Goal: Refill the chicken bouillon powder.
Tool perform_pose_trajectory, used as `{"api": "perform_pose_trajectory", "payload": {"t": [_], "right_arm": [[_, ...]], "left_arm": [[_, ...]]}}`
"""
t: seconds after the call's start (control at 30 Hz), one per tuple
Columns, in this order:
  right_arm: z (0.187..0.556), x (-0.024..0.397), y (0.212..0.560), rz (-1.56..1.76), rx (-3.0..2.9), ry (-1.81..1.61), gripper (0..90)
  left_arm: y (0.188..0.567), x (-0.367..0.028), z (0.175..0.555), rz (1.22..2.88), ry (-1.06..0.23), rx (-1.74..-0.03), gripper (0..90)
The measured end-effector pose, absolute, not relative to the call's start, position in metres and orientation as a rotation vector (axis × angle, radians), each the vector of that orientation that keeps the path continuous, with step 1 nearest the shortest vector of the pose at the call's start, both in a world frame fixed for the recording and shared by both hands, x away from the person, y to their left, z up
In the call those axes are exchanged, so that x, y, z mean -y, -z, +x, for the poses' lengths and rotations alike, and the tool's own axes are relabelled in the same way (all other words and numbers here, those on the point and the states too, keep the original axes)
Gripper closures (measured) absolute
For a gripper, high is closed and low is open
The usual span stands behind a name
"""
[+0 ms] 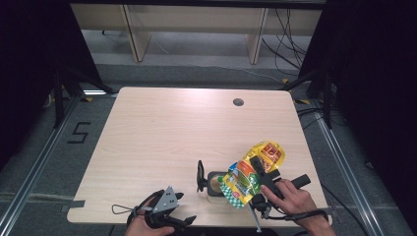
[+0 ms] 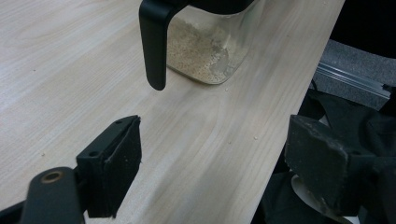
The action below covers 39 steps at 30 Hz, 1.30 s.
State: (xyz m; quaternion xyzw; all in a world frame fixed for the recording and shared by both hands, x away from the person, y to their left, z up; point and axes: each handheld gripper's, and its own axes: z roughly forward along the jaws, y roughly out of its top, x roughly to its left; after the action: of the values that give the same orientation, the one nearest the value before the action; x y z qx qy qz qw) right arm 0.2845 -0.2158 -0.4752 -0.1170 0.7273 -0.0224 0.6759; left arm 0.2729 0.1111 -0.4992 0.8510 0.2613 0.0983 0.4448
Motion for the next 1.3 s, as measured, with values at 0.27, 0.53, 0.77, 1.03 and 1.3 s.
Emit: {"api": "perform_pose_trajectory", "payload": {"t": [0.27, 0.53, 0.77, 1.03, 1.3], "right_arm": [[0.286, 0.216, 0.473, -0.307, -1.636, 0.073, 44.2], [0.293, 0.208, 0.463, -0.567, -1.601, 0.160, 44.2], [0.293, 0.205, 0.461, -0.623, -1.591, 0.161, 44.2], [0.295, 0.203, 0.459, -0.674, -1.581, 0.169, 44.5], [0.294, 0.206, 0.460, -0.638, -1.582, 0.168, 44.7]], "left_arm": [[0.499, -0.111, 0.273, 2.110, -0.243, -0.647, 18.4], [0.499, -0.111, 0.273, 2.109, -0.240, -0.647, 18.4], [0.499, -0.111, 0.273, 2.110, -0.241, -0.647, 18.3], [0.499, -0.111, 0.273, 2.109, -0.239, -0.647, 18.3], [0.499, -0.111, 0.273, 2.109, -0.240, -0.647, 18.4]]}}
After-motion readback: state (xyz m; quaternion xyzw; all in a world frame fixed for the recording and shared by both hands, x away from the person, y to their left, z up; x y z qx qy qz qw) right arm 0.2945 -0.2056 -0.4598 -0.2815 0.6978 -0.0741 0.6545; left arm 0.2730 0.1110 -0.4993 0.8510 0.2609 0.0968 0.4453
